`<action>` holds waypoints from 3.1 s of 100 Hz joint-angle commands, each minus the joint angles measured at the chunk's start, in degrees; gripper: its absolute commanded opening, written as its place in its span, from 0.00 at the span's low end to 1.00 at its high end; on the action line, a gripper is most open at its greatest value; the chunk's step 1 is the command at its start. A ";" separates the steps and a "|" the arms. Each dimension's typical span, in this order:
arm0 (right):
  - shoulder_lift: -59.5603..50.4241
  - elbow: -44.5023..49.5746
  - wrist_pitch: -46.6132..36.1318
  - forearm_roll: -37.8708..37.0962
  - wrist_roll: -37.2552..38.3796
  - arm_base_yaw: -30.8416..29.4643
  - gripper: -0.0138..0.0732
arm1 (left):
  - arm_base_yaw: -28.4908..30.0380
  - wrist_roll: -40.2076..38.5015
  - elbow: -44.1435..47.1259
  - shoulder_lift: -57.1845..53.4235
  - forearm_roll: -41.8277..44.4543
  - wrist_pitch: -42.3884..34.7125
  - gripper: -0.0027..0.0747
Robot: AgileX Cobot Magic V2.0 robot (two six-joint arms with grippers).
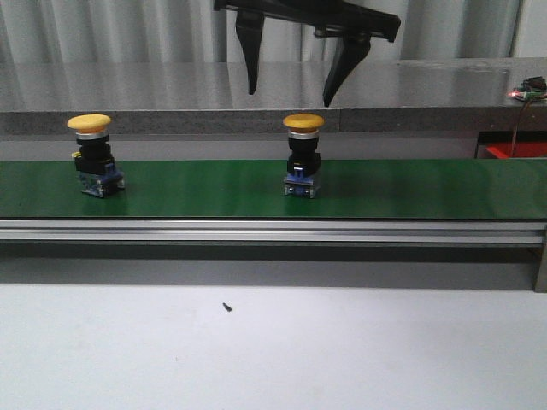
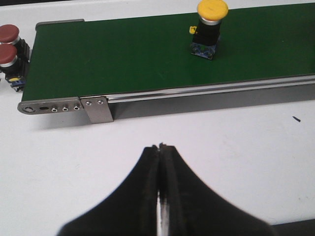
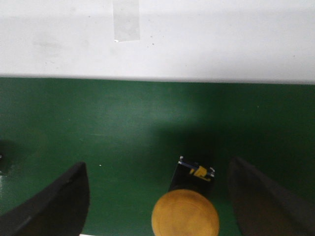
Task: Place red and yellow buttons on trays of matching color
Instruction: 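Lower the right gripper onto the farther yellow button on the belt and grasp it, then carry the yellow button to the yellow tray and release it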
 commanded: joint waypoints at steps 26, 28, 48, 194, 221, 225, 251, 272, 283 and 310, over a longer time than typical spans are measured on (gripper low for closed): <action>-6.11 4.39 5.09 -1.40 -1.61 -1.83 0.81 | -0.34 0.16 -1.44 0.15 -1.35 -3.04 0.01; -6.11 4.88 5.09 -1.34 -1.61 -1.90 0.81 | -0.34 0.16 -1.44 0.15 -1.35 -3.04 0.01; -6.18 9.42 5.09 -1.30 -1.75 -2.30 0.81 | -0.34 0.16 -1.44 0.15 -1.35 -3.04 0.01; -36.50 33.91 4.94 -8.47 -17.09 -30.17 0.31 | -0.34 0.16 -1.44 0.15 -1.35 -3.04 0.01; -41.61 45.99 4.32 -8.47 -18.96 -38.66 0.31 | -0.34 0.16 -1.44 0.15 -1.35 -3.04 0.01; -41.92 47.83 3.63 -8.47 -19.01 -39.42 0.31 | -0.34 0.16 -1.44 0.15 -1.35 -3.04 0.01; -42.18 57.26 -4.66 -8.36 -19.01 -40.80 0.31 | -0.34 0.16 -1.44 0.15 -1.35 -3.04 0.01; -42.07 62.70 -10.30 -7.38 -19.01 -45.00 0.31 | -0.34 0.16 -1.44 0.15 -1.35 -3.04 0.01; -42.02 64.29 -13.35 -6.47 -19.01 -47.29 0.31 | -0.34 0.16 -1.44 0.15 -1.35 -3.04 0.01; -36.38 64.88 -17.03 -6.20 -19.01 -48.54 0.31 | -0.34 0.16 -1.44 0.15 -1.35 -3.04 0.01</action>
